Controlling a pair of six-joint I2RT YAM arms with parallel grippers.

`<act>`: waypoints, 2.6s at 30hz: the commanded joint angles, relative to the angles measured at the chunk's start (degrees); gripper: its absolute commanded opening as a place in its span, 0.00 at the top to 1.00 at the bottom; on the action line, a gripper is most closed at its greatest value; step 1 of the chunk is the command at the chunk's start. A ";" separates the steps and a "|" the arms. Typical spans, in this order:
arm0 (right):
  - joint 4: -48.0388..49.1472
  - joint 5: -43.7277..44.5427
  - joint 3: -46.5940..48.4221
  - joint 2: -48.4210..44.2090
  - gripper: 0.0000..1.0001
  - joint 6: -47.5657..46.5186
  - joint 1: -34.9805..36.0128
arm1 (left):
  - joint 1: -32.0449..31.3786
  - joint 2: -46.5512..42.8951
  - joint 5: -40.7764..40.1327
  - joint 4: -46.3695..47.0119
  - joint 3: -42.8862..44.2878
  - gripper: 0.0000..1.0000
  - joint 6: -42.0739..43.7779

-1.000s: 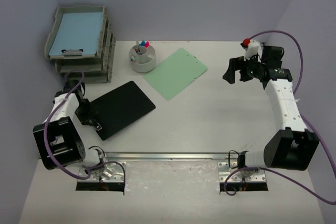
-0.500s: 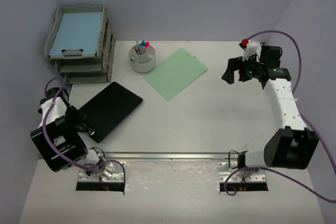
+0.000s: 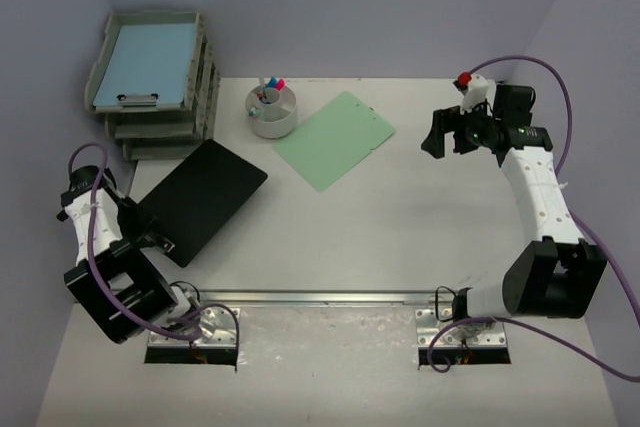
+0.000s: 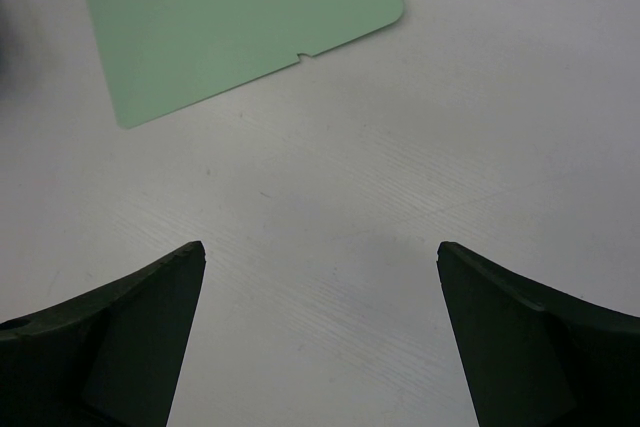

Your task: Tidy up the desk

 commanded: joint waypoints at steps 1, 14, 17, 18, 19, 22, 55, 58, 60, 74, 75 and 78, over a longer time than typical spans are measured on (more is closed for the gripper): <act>2.98 0.11 3.02 1.19 0.01 0.60 1.01 | 3.36 0.21 0.73 -0.10 2.49 1.00 -0.22; 3.86 0.50 5.65 4.27 0.01 1.26 2.27 | 7.22 10.08 2.89 4.68 8.14 1.00 -12.58; 3.71 0.65 5.74 4.44 0.01 1.17 2.36 | 5.53 12.42 2.24 6.16 11.01 1.00 -16.11; 3.65 0.71 5.76 4.47 0.01 1.17 2.36 | 4.81 13.09 1.46 6.48 12.15 1.00 -17.26; 3.59 0.77 5.82 4.47 0.01 1.17 2.36 | 4.05 13.42 0.63 6.79 12.76 1.00 -18.47; 3.63 0.99 6.05 4.69 0.01 1.21 2.36 | 1.88 14.83 -1.96 7.38 15.94 1.00 -21.24; 1.45 1.79 12.27 8.19 0.01 0.46 3.24 | -6.05 10.47 -16.07 6.35 11.99 1.00 -45.34; 1.48 1.97 12.65 8.25 0.01 0.67 3.33 | -6.14 12.44 -18.02 7.31 13.73 1.00 -46.20; 1.44 2.20 12.64 8.21 0.01 0.77 3.37 | -6.49 13.65 -18.12 7.73 14.46 1.00 -47.11; 1.09 3.32 13.28 8.55 0.01 1.08 3.42 | -12.92 21.97 -20.24 9.52 22.96 1.00 -51.51; 1.04 3.32 13.43 8.63 0.01 1.08 3.42 | -13.27 22.81 -20.53 9.54 24.13 1.00 -51.81; 0.91 3.40 13.82 8.82 0.01 1.08 3.50 | -14.61 25.57 -21.62 9.78 26.95 1.00 -52.20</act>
